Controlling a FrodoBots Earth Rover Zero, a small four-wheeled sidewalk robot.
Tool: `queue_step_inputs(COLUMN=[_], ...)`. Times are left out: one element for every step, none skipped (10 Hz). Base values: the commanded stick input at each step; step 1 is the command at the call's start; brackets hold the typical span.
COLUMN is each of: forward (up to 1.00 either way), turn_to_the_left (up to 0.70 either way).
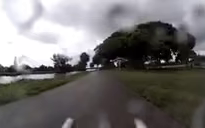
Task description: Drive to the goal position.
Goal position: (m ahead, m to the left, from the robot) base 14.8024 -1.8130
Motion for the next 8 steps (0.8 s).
queue_step_inputs(forward=[1.0, 1.0, 1.0, 1.0, 1.0, 1.0, 1.0, 1.0], turn_to_the_left=[0.0, 0.0, 0.0, 0.0, 0.0, 0.0, 0.0, 0.0])
